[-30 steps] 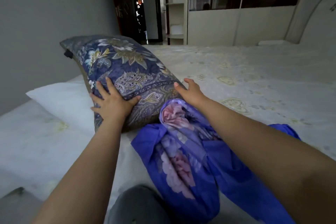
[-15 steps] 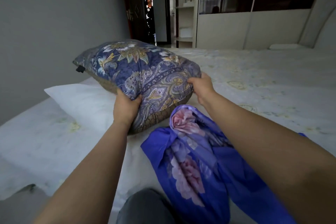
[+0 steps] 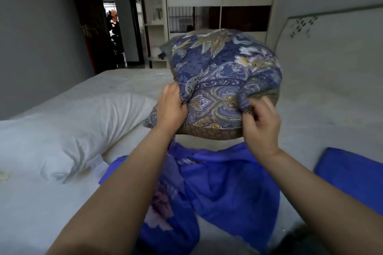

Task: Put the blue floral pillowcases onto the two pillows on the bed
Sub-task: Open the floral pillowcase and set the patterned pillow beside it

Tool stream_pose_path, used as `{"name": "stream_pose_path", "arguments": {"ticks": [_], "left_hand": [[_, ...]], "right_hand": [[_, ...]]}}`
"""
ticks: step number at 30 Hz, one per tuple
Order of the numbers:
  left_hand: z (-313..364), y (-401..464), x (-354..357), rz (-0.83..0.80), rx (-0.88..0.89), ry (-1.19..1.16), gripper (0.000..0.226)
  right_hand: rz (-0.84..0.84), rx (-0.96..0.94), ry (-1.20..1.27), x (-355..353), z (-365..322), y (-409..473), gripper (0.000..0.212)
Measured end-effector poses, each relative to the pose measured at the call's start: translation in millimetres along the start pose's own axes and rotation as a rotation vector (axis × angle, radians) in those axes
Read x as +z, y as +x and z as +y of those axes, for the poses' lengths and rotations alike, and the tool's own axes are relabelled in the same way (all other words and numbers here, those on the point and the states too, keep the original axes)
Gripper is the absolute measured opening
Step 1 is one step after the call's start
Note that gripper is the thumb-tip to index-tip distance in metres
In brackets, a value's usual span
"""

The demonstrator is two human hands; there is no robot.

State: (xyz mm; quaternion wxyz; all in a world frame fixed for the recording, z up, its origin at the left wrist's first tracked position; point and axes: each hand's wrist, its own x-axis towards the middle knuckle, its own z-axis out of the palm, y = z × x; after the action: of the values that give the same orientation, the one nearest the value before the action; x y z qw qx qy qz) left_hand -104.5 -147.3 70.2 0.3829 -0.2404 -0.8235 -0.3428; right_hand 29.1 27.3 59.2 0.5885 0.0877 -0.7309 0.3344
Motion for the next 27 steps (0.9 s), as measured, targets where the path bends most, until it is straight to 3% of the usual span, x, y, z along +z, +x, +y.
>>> {"name": "stream_pose_path", "arguments": {"ticks": [5,8,10,12,14,15,17,19,22,24,27], "left_hand": [[30,-19,29,-0.256,0.16,0.056,0.03],[27,-35,30,-0.641,0.146,0.254,0.052],[33,-61,31,-0.95,0.07,0.008,0.062],[36,-92,37,-1.163,0.096,-0.059,0.059],[33,-117,43,-1.239,0.153,0.077,0.045],[30,-124,44,-1.224,0.166,0.132,0.047],[23,-130,44,-1.099,0.119,0.165,0.076],[27,-132,39,-0.904,0.121,0.106,0.105],[47,-136,35,-0.719,0.448,0.119,0.111],[63,-142,34,-0.655,0.677,0.161,0.112],[75,-153,35,-0.627,0.86,0.175,0.104]], "right_hand": [[-0.155,-0.128,-0.075,-46,-22,-65,0.021],[-0.636,0.151,-0.106,-46,-26,-110,0.025],[-0.885,0.259,-0.129,-47,-19,-128,0.026],[-0.788,0.273,-0.079,-54,-15,-130,0.023],[-0.617,0.215,-0.038,-64,-12,-121,0.022],[-0.56,0.134,-0.039,-69,-11,-115,0.022],[-0.493,-0.02,-0.097,-77,-5,-103,0.022],[-0.48,-0.034,-0.288,-84,9,-86,0.036],[-0.686,0.176,-0.68,-96,37,-60,0.068],[-0.869,0.291,-0.782,-102,49,-45,0.079],[-1.04,0.267,-0.875,-100,57,-30,0.083]]}}
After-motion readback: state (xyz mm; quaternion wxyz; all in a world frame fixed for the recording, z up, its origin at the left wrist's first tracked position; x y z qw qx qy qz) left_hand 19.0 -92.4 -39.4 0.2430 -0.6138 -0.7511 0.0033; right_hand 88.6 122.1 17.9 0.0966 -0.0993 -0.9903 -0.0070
